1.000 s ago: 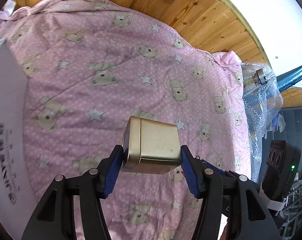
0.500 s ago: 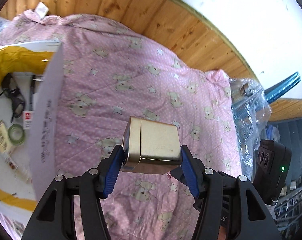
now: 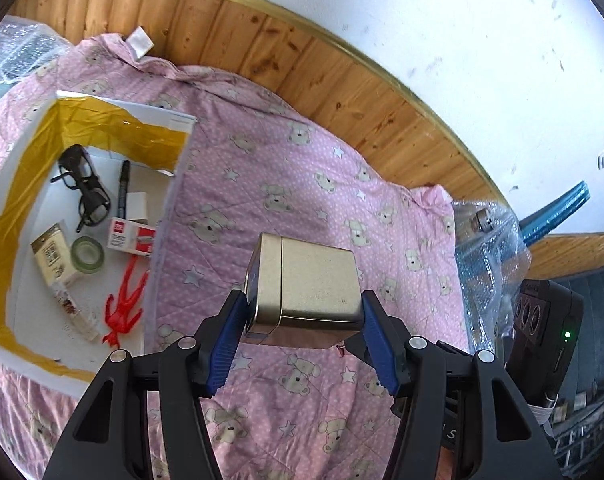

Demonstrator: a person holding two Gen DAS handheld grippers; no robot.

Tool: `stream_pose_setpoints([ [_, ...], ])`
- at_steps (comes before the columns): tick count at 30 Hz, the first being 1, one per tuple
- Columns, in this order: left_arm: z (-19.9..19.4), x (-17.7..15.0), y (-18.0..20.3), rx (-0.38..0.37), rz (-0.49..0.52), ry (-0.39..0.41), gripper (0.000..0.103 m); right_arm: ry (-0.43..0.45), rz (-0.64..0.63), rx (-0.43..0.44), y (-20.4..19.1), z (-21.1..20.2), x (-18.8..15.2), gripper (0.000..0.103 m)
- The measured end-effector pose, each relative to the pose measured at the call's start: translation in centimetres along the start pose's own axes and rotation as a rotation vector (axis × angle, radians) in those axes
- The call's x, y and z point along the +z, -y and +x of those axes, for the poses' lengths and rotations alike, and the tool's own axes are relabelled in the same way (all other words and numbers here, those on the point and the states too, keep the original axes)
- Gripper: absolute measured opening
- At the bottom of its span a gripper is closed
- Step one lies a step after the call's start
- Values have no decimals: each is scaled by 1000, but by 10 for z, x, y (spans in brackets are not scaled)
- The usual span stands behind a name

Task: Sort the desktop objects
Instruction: 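Lift and carry the gold box and clip over the JIAYE box with both tools, then open both tools to drop the gold box and clip into the box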

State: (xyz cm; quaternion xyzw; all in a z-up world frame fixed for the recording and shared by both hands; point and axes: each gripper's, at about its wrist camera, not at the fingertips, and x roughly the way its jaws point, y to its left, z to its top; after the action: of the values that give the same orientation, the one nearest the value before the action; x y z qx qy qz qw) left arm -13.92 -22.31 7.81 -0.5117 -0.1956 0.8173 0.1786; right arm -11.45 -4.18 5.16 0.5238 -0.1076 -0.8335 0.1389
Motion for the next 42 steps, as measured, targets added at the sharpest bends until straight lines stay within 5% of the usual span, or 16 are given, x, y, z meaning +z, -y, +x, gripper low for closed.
stream_pose_setpoints([
  [11,-47,-11,-31,22,-65,91,59,13,-120,38,-55,-9,3,35],
  [25,-101,-17,-149,135,-291,186,59,-14,-315,141,-166,26,26,35],
  [34,-95,-10,-200,184,-364,173,59,-65,-386,164,-201,70,42,35],
  [42,-64,44,-220,174,-350,148,59,-145,-402,176,-207,112,44,35],
])
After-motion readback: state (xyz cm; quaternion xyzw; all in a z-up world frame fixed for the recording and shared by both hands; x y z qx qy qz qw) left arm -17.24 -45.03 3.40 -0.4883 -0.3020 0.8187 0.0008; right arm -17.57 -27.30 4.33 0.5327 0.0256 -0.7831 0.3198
